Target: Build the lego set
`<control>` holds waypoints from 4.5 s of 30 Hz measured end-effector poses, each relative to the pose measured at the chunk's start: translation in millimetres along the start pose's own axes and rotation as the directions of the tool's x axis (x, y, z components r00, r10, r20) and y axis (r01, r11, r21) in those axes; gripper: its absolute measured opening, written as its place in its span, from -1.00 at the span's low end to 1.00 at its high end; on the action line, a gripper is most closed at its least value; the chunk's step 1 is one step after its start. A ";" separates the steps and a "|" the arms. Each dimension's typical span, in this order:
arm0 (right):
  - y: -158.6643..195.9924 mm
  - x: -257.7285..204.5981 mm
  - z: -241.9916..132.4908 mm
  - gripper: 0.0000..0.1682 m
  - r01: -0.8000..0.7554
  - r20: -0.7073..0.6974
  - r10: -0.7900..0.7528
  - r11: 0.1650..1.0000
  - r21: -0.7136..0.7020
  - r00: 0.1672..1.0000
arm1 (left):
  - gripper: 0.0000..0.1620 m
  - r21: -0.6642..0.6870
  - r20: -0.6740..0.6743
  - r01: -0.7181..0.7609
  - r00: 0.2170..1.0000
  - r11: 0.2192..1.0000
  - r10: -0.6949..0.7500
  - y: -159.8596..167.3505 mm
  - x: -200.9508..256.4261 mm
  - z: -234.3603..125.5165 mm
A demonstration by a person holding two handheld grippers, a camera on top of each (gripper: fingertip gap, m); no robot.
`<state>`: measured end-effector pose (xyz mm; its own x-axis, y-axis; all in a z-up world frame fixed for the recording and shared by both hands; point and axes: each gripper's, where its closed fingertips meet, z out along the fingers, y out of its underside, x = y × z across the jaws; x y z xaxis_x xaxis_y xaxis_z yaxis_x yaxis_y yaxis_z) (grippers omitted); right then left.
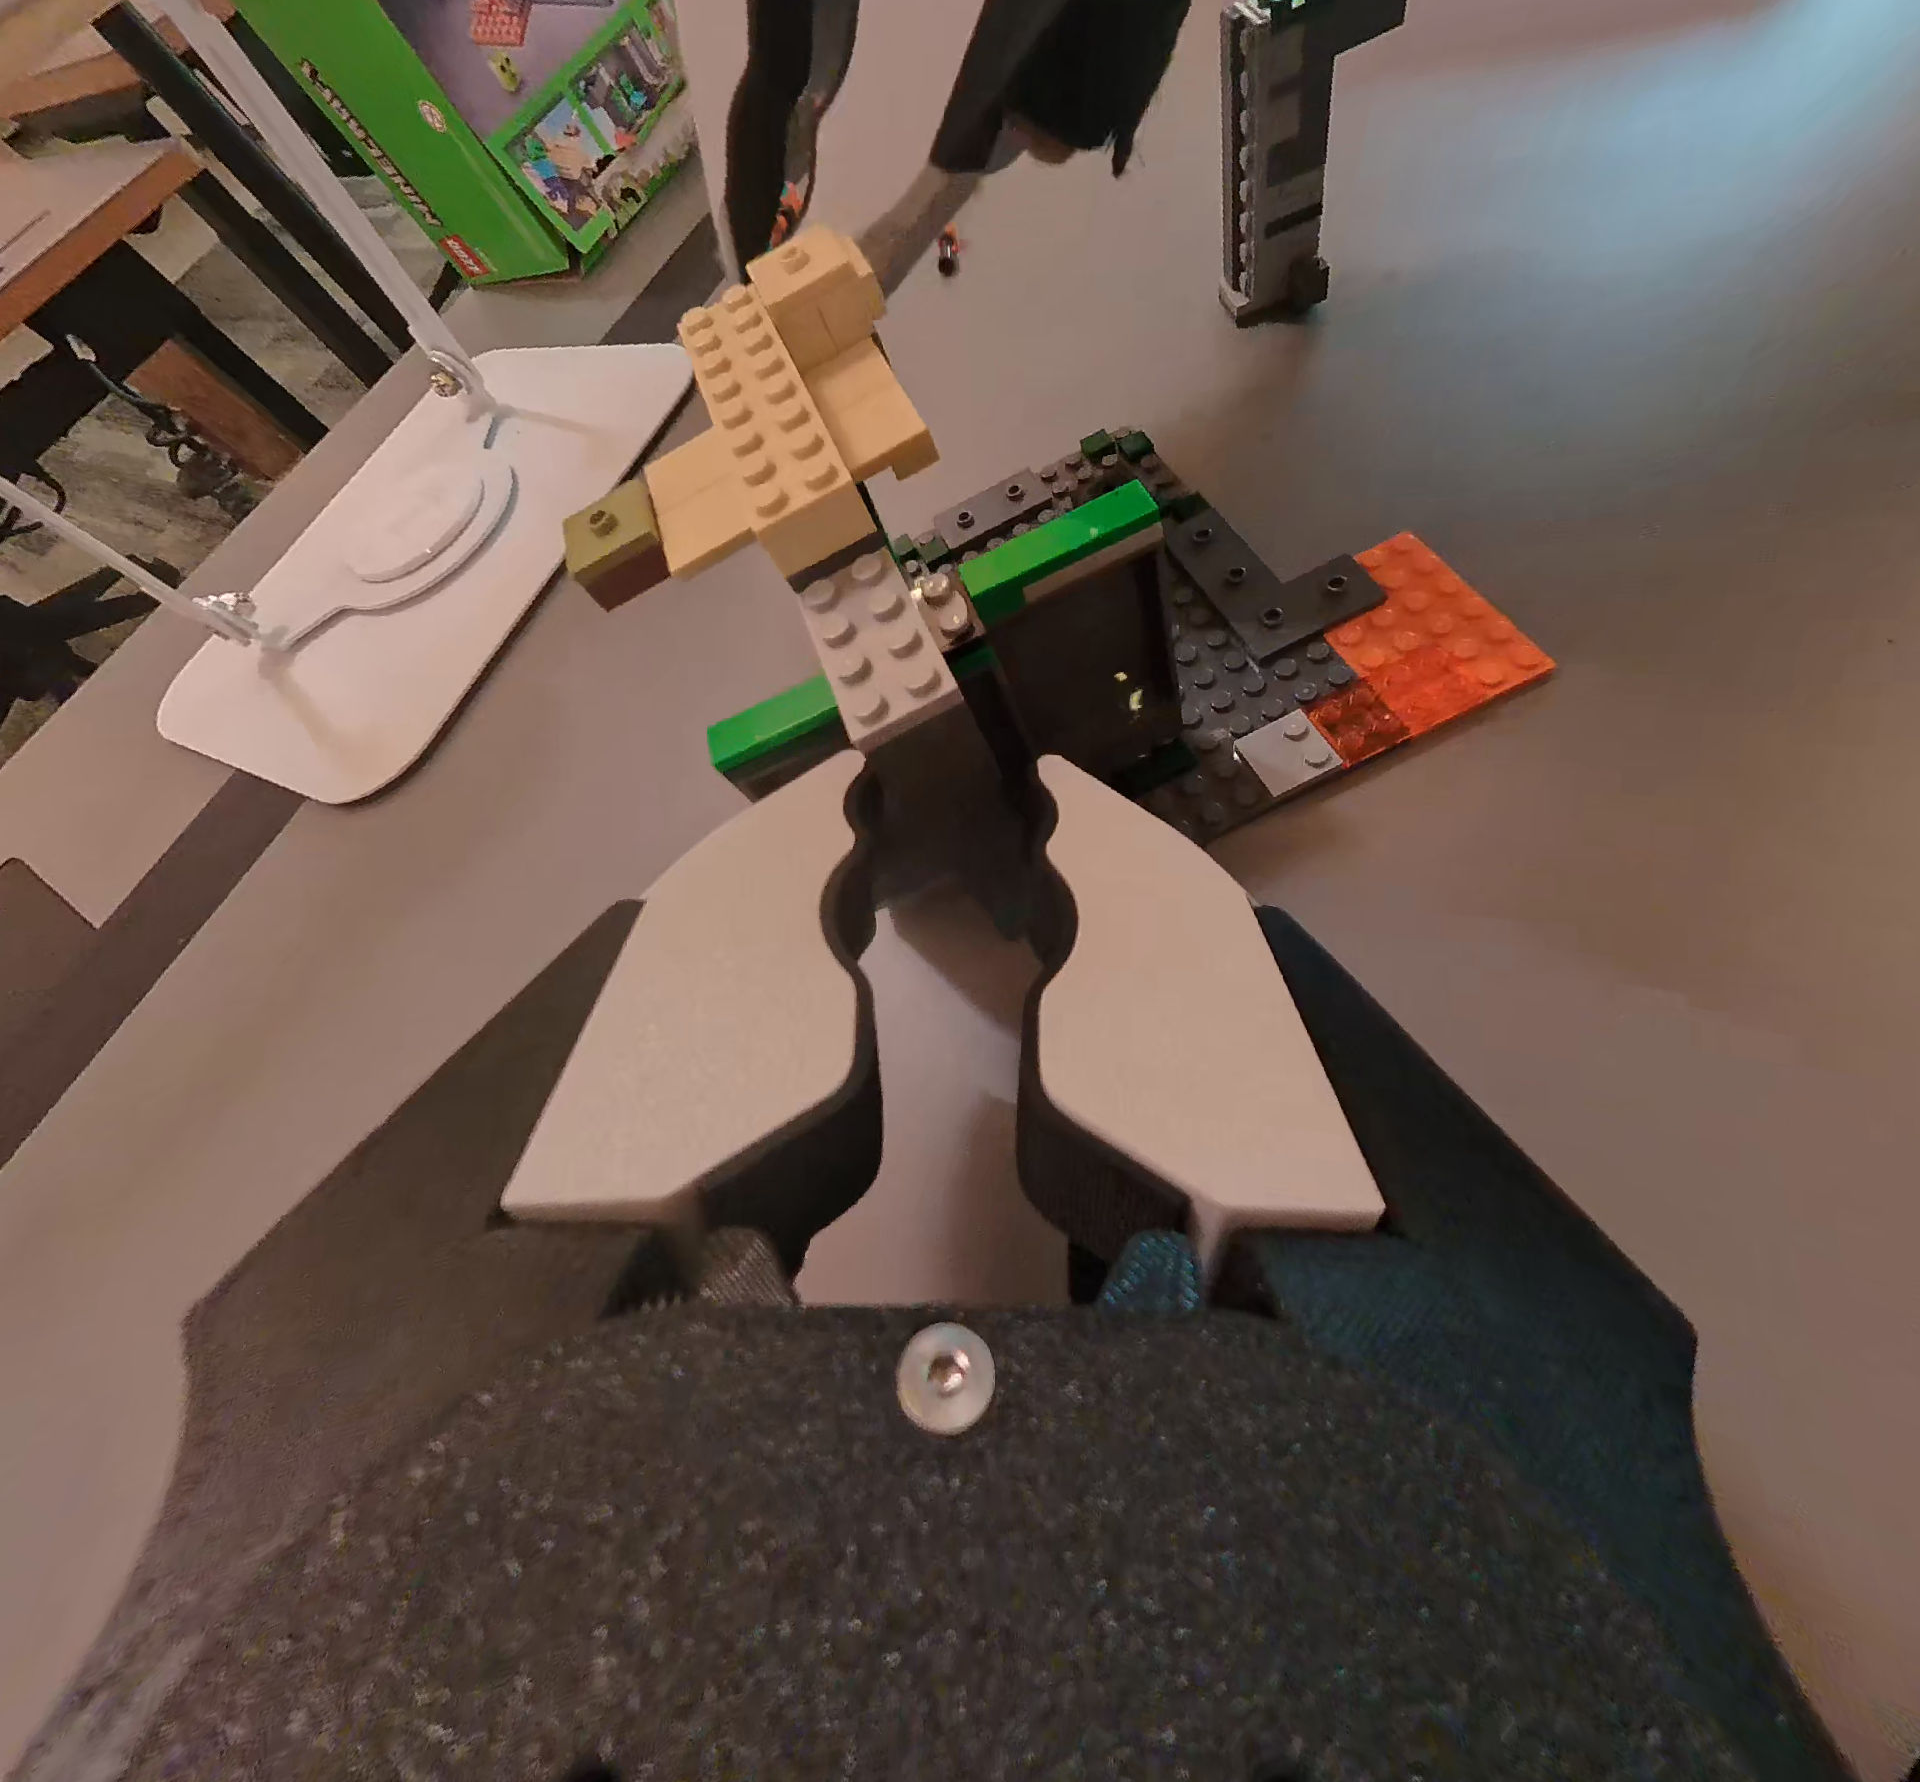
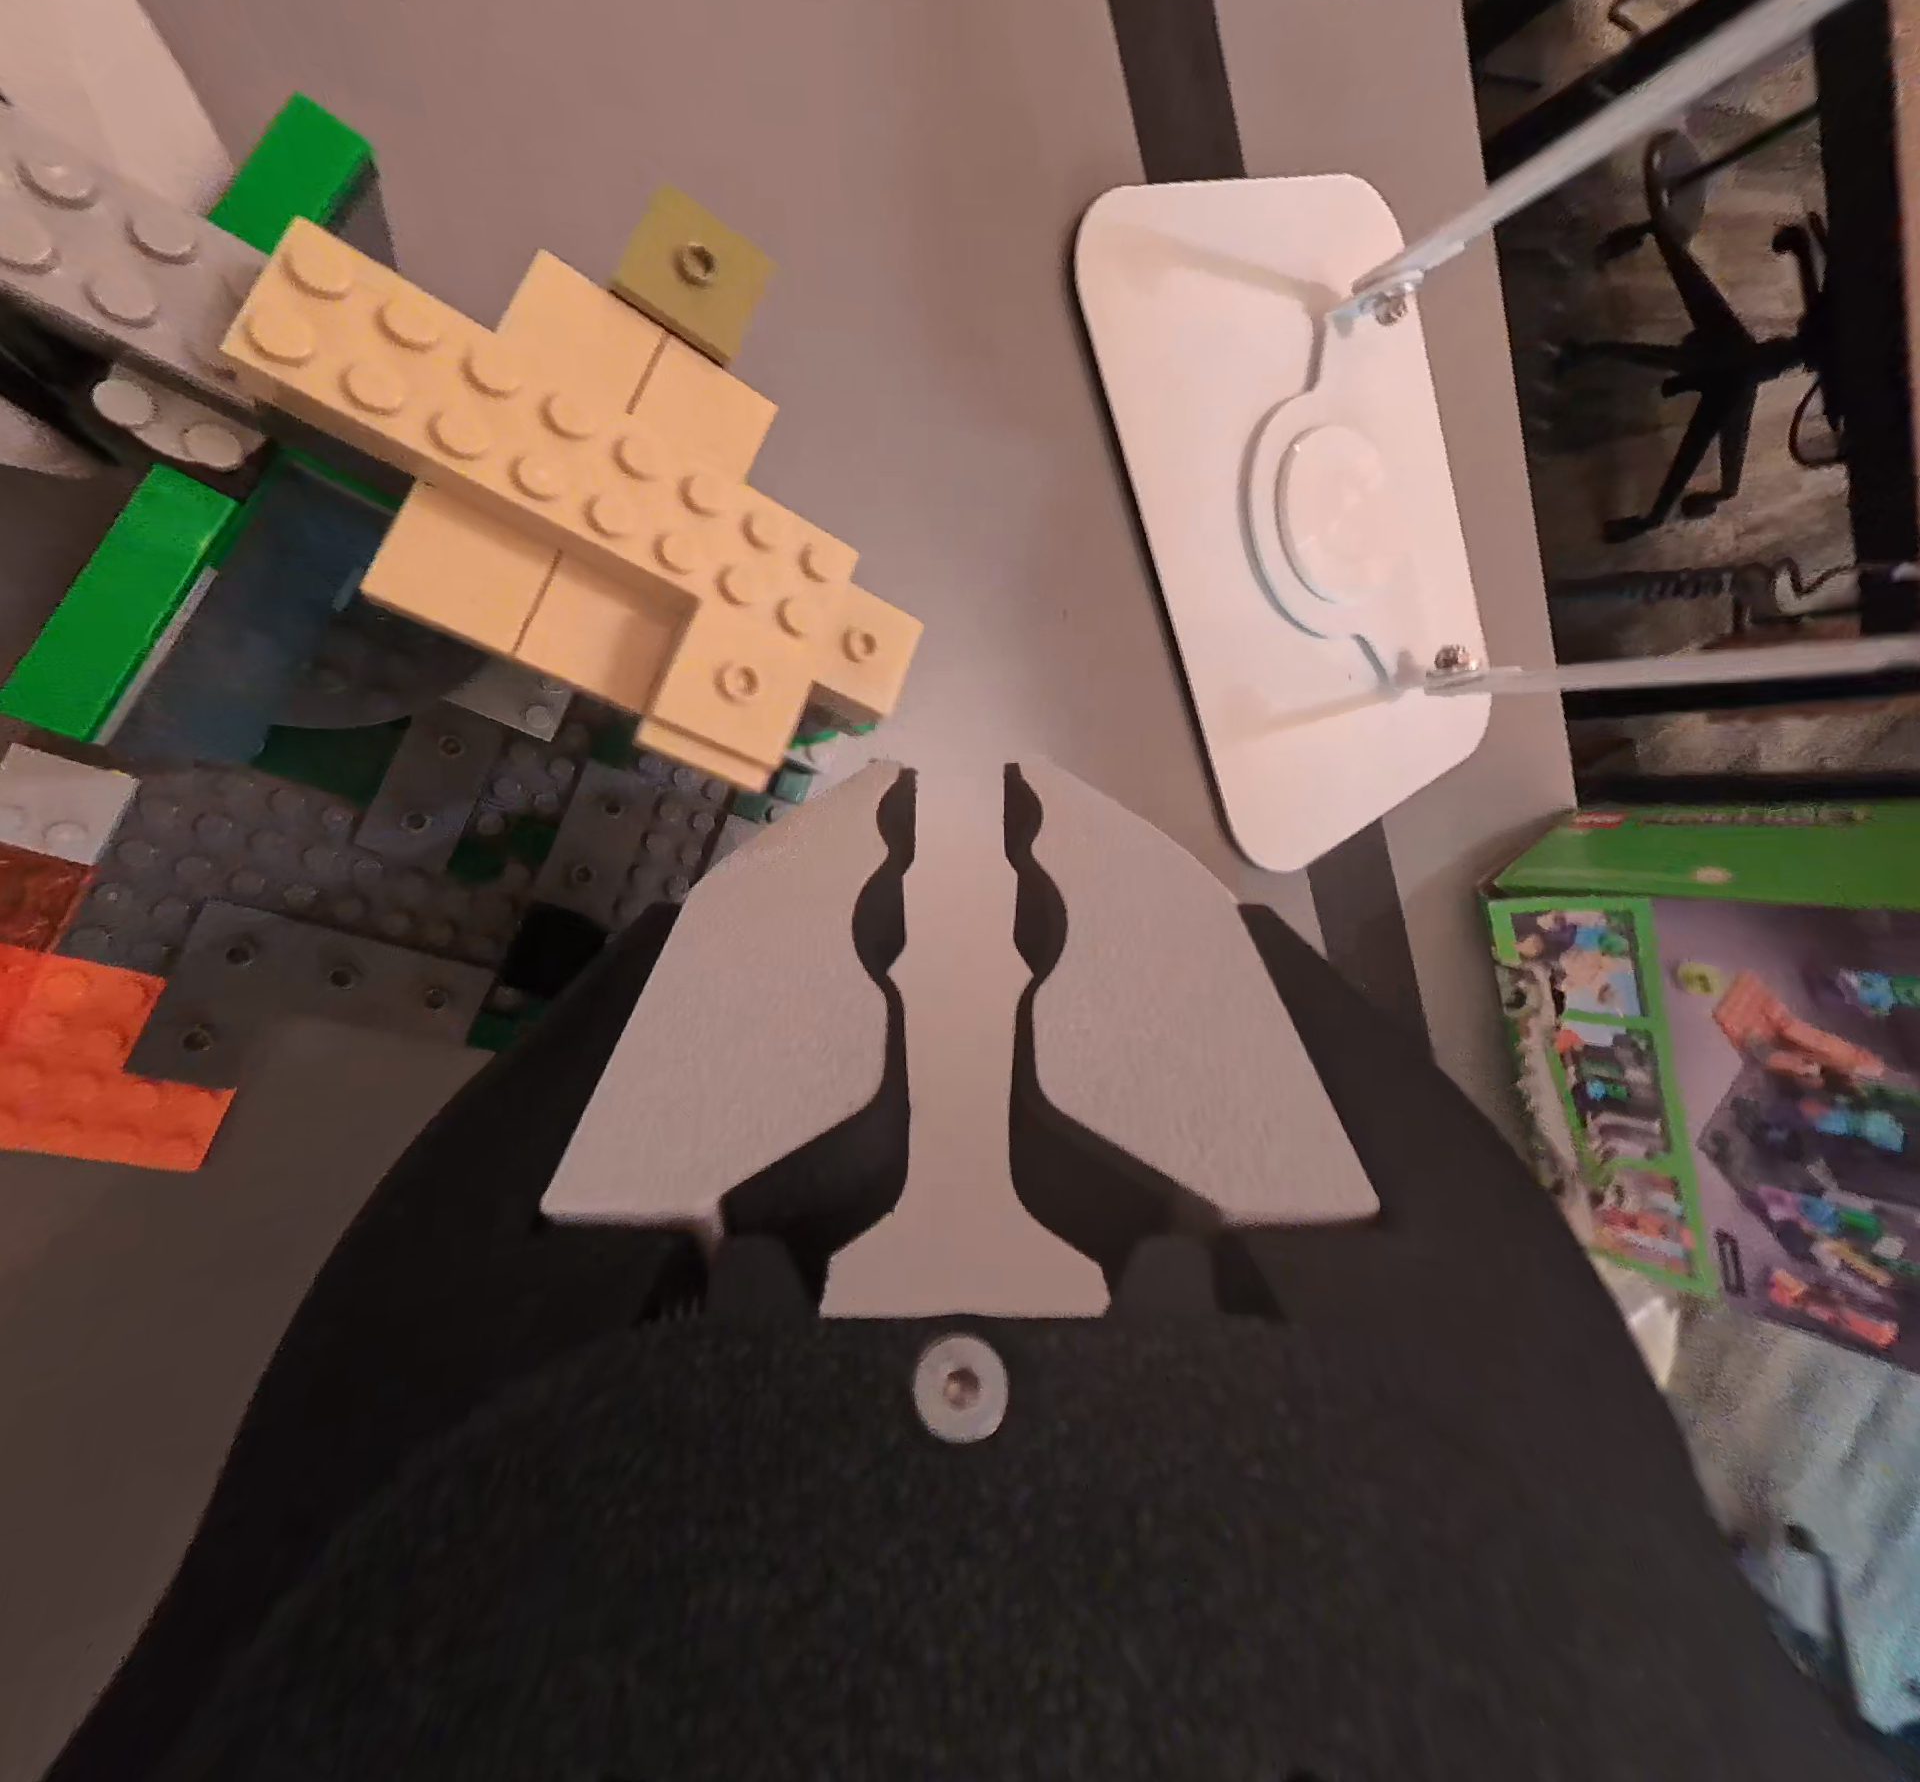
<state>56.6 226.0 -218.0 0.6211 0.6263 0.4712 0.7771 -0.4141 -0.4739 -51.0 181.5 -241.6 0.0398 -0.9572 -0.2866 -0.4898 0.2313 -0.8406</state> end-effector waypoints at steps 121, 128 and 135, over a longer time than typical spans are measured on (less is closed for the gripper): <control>9.8 -105.0 -54.2 -0.72 -0.268 0.154 0.224 0.881 0.391 0.962 | -0.77 0.178 0.086 -0.064 0.995 0.982 0.049 -46.8 22.9 -19.3; 15.5 -94.0 -55.0 -0.72 -0.298 0.131 0.268 0.869 0.396 0.955 | -0.77 0.167 0.098 -0.064 0.994 0.984 0.048 -43.1 19.8 -18.4; 19.8 -86.1 -57.2 -0.75 -0.328 0.132 0.300 0.853 0.407 0.945 | -0.77 0.160 0.111 -0.081 0.992 0.984 0.064 -43.0 18.6 -18.7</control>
<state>24.4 126.1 -225.4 0.8063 0.5550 0.2046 0.4176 -0.2892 -0.8614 -45.5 150.5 -202.2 0.1054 -0.9151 -0.3891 -0.3454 0.3333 -0.8773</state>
